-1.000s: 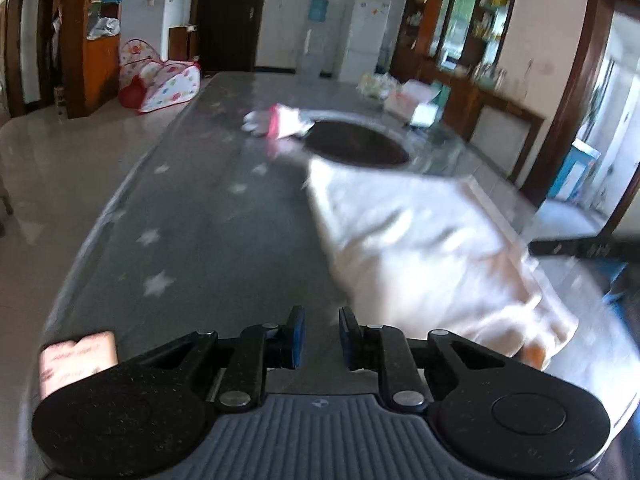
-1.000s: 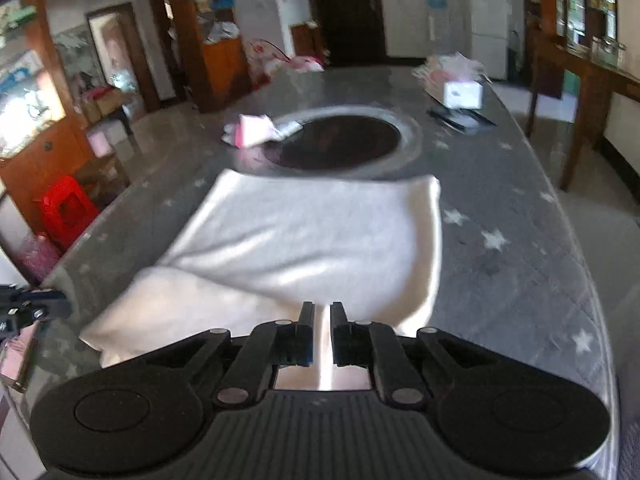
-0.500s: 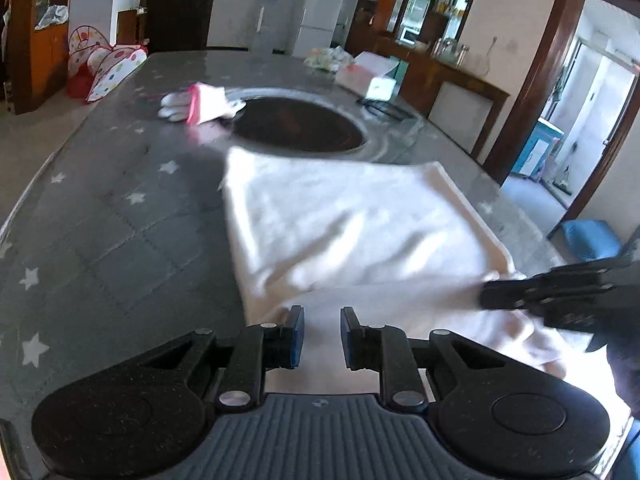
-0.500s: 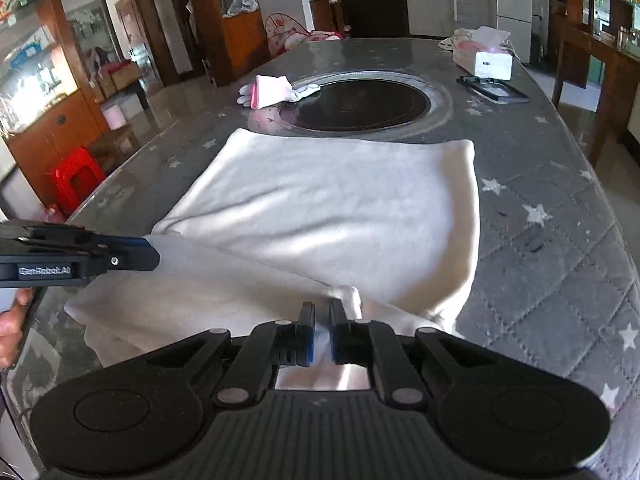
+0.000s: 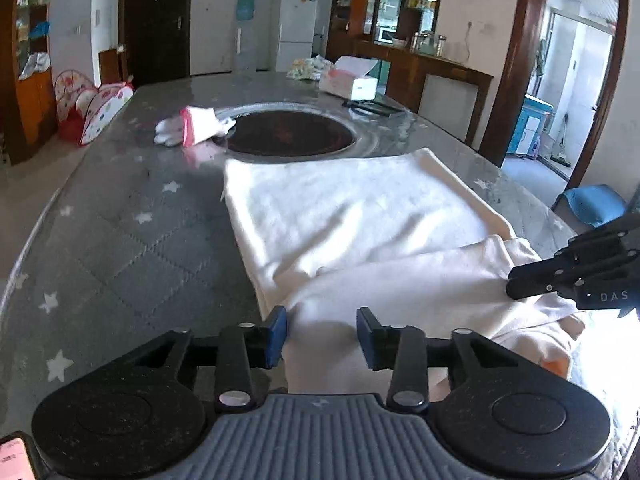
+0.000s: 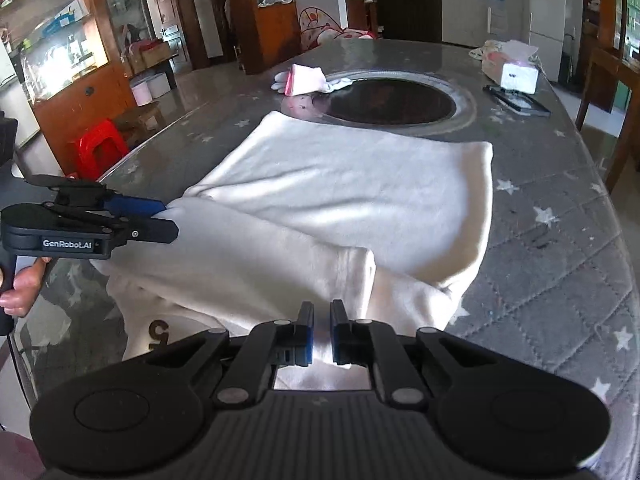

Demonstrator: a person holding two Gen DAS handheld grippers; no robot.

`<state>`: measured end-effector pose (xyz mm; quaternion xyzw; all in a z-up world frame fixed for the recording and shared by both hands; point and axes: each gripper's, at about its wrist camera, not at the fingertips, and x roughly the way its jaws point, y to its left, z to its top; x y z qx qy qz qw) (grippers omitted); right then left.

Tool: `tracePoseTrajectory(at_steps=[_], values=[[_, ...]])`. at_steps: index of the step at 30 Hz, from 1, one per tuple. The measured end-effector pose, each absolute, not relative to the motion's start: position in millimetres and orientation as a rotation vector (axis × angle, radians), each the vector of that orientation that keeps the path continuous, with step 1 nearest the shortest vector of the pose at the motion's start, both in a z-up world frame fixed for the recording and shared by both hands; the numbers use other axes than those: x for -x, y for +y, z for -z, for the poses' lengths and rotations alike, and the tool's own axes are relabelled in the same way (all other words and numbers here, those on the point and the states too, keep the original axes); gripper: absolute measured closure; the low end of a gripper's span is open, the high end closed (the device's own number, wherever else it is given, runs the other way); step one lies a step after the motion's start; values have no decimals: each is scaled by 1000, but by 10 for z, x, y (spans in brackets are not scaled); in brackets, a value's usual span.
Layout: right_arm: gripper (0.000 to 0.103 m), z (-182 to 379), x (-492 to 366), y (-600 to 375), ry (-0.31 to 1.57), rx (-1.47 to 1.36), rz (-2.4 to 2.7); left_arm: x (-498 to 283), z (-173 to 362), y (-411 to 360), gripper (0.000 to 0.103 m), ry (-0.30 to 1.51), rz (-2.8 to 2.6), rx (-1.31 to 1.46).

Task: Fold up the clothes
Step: 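Lay the folded side down with the right gripper while the left gripper smooths it, then grasp the sweatshirt hem with the left gripper while the right gripper grasps the sleeve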

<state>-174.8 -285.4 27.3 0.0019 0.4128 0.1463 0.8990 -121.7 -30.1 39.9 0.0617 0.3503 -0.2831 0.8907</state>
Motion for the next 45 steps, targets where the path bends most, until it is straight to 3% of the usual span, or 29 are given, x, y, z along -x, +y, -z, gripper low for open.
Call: tracePoseTrajectory(at_steps=[19, 25, 29, 33, 36, 38, 40, 42, 45], values=[[94, -331, 1440, -2832, 812, 0, -283, 1450, -376, -518, 57, 735, 669, -280], [94, -274, 1503, -2875, 841, 7, -302, 1615, -438, -413, 45, 707, 728, -307], [90, -364, 1693, -2840, 836, 97, -341, 1878, -440, -433, 39, 672, 818, -395], [69, -406, 1854, -2837, 836, 155, -366, 2119, -355, -531, 33, 626, 868, -497], [69, -426, 1951, -2828, 833, 200, -377, 2148, -256, -650, 34, 625, 868, -539], [68, -434, 2007, -2837, 835, 214, -382, 2115, -278, -667, 40, 625, 863, -526], [67, -442, 2050, -2850, 835, 226, -386, 2076, -322, -667, 55, 625, 857, -504], [62, -451, 2086, -2866, 833, 235, -389, 2037, -366, -666, 77, 625, 851, -482], [61, -465, 2139, -2873, 826, 252, -399, 1979, -432, -666, 87, 625, 842, -449]])
